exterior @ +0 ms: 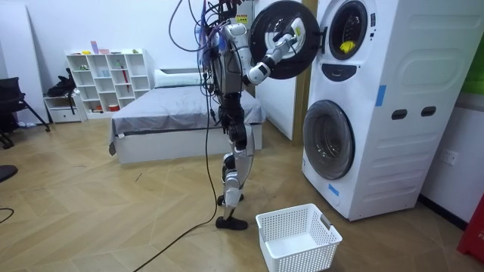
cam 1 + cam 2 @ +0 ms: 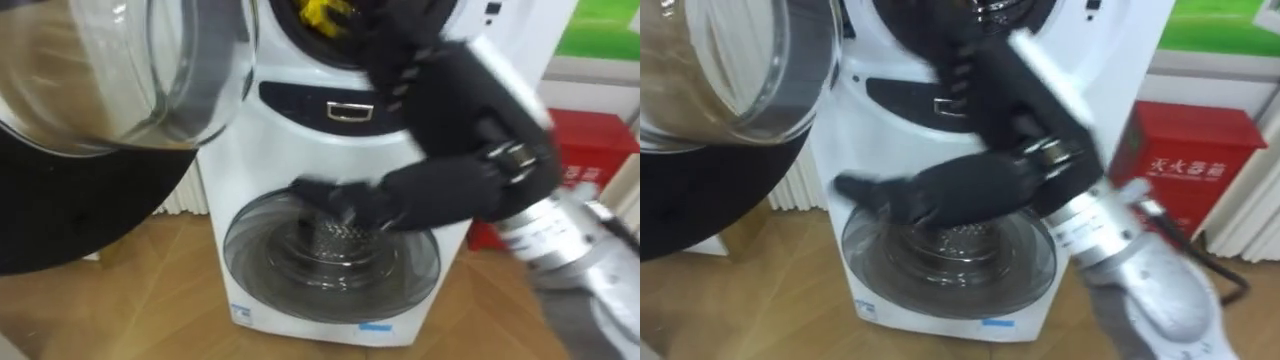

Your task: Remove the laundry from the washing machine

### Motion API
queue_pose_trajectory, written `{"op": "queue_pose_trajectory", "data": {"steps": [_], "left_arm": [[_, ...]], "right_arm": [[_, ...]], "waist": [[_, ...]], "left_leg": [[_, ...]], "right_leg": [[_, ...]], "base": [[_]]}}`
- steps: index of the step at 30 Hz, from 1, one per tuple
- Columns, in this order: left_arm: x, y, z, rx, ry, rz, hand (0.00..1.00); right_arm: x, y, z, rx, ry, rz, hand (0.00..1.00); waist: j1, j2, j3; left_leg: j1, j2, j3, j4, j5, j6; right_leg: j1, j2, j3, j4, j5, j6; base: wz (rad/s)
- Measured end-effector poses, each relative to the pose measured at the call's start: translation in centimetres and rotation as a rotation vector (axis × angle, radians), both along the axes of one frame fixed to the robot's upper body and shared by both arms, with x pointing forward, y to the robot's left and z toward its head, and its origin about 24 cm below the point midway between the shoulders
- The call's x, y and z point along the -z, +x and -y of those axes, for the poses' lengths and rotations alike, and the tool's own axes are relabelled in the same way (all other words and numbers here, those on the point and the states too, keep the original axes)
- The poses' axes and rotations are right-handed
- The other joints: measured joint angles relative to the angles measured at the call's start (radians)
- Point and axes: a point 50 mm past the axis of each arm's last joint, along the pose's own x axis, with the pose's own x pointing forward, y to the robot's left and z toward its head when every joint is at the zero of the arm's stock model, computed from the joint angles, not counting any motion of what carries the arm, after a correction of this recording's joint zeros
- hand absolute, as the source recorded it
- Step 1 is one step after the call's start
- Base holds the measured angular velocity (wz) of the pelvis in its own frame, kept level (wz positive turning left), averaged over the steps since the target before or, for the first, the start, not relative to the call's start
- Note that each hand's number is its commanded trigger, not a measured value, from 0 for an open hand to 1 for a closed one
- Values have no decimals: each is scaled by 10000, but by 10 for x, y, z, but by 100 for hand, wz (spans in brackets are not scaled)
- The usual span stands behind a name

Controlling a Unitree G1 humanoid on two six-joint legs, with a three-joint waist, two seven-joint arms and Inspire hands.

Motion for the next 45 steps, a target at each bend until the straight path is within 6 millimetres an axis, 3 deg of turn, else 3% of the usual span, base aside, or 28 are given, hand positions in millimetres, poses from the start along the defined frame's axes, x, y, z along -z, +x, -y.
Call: {"op": "queue_pose_trajectory", "data": {"steps": [7, 16, 18, 20, 23, 31, 36, 39, 41, 45], "left_arm": [[0, -2, -2, -240, 17, 79, 0], [0, 3, -1, -199, -85, 173, 0], [0, 5, -1, -174, -147, 221, 0], [0, 8, 0, -85, -162, 271, 0], [0, 15, 2, 129, -189, 347, 0], [-1, 18, 1, 314, -89, 271, 0], [-1, 17, 0, 243, -53, 234, 0], [-1, 13, -2, 197, -10, 9, 0], [-1, 9, -4, 325, 72, -251, 0], [0, 1, -5, 255, 39, -553, 0]], "right_arm": [[-7, -4, 4, 429, -39, 424, 0], [-6, -4, 4, 471, -38, 391, 0], [-4, -3, 4, 587, -161, 341, 0], [0, -1, 4, 754, -373, 197, 0], [8, 5, 5, 972, -497, -175, 0], [14, 11, 9, 1442, -563, -496, 0], [25, 20, 16, 1884, -733, -1074, 0], [24, 27, 17, 2260, -1136, -947, 0], [20, 33, 20, 2725, -1474, -736, 0], [26, 41, 24, 3200, -1480, -1031, 0]], "waist": [[-246, -39, 14], [-276, 3, 66], [-254, 9, 100], [-259, 54, 217], [-240, 55, 238], [-218, 58, 215], [42, 25, 172], [4, 45, 183], [48, 19, 203], [268, -111, 198]], "left_leg": [[7, 12, 260, -4, 0, 0], [0, 12, 282, -9, -2, 1], [6, 25, 329, -8, -3, 2], [-24, 50, 330, 0, -46, 69], [-69, 43, 330, 6, -71, 103], [-19, 33, 323, 17, -77, 113], [151, 56, 418, 95, -82, 109], [-99, 247, 417, 940, -390, 74], [-557, 542, 411, 2220, -793, -8], [-985, 869, 408, 3428, -1007, -18]], "right_leg": [[45, -4, 17, -29, -3, 5], [65, -1, 19, -74, -2, 7], [57, -1, 33, -52, -2, 6], [46, 14, 26, 13, -3, 7], [-48, 6, 26, 28, 1, 22], [-37, 53, 49, 50, 7, 29], [72, 56, 270, 83, 7, 29], [130, 173, 356, 241, -3, 13], [140, 321, 493, 476, -172, -122], [-6, 377, 577, 937, -603, -280]], "base": [[0], [0], [0], [0], [0], [-1], [-12], [0], [-10], [-8]]}}
